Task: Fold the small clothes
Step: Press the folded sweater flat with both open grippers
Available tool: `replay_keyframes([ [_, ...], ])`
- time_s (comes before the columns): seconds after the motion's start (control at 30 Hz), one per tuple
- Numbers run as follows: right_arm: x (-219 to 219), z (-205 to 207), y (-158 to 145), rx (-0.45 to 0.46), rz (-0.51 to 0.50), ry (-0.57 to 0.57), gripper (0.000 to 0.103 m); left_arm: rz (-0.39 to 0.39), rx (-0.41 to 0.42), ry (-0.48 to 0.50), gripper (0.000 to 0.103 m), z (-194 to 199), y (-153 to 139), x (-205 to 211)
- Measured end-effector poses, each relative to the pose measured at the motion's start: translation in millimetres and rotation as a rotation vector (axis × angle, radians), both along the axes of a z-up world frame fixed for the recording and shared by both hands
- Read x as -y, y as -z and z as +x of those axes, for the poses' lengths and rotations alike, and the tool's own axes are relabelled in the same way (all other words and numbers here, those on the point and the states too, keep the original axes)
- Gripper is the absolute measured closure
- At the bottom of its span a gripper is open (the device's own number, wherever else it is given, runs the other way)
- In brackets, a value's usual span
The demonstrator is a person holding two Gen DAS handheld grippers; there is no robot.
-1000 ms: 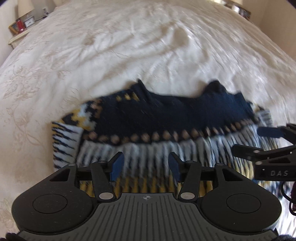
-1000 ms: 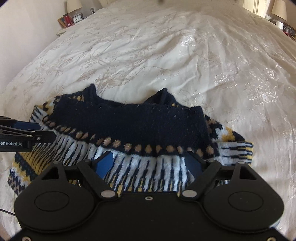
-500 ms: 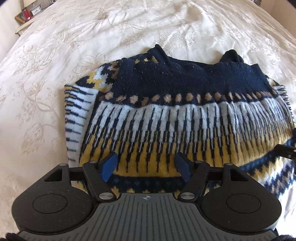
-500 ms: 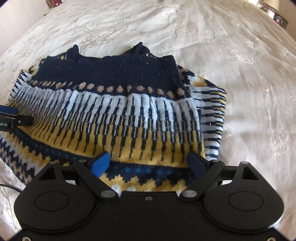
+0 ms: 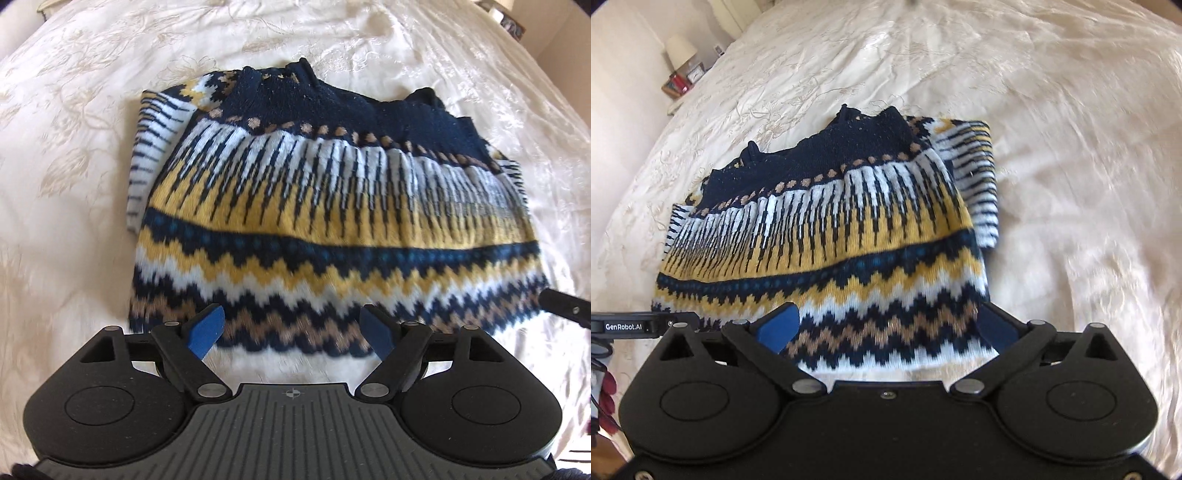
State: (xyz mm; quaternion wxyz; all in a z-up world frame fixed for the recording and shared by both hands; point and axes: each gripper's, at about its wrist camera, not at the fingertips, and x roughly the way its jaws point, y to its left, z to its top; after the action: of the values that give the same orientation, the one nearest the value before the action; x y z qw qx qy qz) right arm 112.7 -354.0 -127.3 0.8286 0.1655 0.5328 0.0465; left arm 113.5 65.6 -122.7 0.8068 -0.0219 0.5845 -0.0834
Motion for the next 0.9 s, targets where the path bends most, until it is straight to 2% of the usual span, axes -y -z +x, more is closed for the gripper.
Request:
replay_keyframes([
  [0.17, 14.9, -9.4, 8.0, -0.056, 0.113, 0.049, 0.000, 0.000, -0.010, -0.012, 0.023, 0.0, -4.2, 3.4],
  [0.37, 32.9, -5.9, 6.7, -0.040, 0.169, 0.125, 0.000, 0.014, 0.001, -0.012, 0.023, 22.9, -8.8, 16.7],
  [0.6, 53.9, 14.7, 7.2, -0.029, 0.210, 0.164, 0.000, 0.040, 0.011, 0.008, 0.023, 60.8, -7.2, 42.0],
  [0.8, 68.9, 34.4, 19.8, -0.041, 0.257, 0.173, 0.000, 0.081, 0.000, 0.015, 0.023, 90.8, 5.4, 57.0],
  [0.9, 75.3, 44.3, 28.9, -0.054, 0.283, 0.170, 0.000, 0.099, -0.031, 0.001, 0.023, 104.6, 19.6, 60.8],
])
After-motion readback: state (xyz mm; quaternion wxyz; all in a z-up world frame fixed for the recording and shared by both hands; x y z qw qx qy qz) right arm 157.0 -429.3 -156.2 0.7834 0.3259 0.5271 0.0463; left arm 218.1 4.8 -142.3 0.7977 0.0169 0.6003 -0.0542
